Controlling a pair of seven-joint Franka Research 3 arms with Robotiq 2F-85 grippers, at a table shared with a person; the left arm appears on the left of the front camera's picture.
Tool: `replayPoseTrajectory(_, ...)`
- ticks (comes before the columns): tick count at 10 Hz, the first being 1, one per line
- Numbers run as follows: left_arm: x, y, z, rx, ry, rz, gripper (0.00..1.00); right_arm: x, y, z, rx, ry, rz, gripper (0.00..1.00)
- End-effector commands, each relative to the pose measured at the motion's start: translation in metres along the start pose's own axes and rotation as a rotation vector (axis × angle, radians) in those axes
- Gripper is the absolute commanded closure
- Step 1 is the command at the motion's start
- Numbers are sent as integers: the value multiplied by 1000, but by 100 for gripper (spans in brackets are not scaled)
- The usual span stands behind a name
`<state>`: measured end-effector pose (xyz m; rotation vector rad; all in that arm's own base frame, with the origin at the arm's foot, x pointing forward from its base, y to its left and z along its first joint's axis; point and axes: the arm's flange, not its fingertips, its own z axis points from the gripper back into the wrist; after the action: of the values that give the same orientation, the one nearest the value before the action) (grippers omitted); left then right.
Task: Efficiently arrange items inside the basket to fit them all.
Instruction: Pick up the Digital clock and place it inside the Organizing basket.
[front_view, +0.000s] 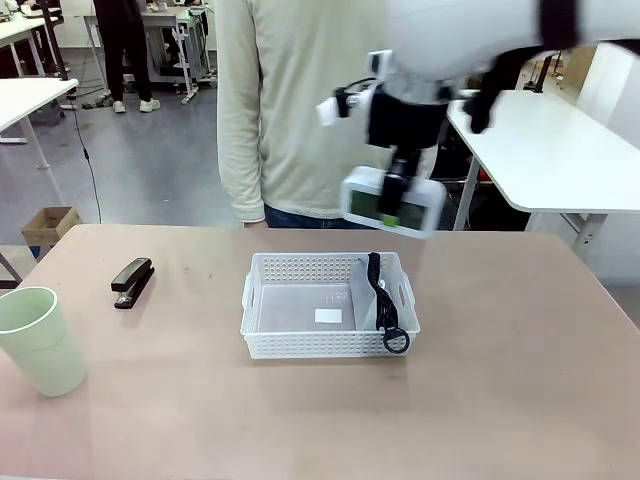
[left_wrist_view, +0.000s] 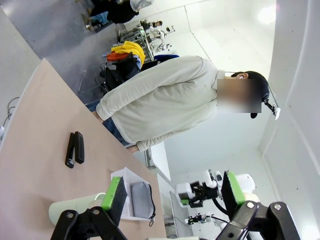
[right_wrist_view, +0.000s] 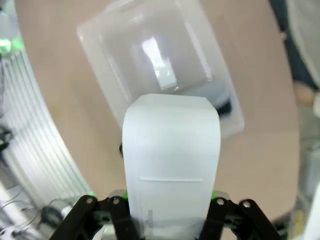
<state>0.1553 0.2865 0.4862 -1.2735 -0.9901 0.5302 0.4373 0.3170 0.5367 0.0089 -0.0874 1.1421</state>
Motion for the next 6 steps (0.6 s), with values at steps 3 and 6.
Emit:
replayPoseTrajectory(3,0,0,-1,-20,-8,-26,0,67,5,-59,-11,-28,-108,48)
replayPoseTrajectory(6,0,0,-1,-20,-8,-26,0,76,22,-107,126,-76,-177,48)
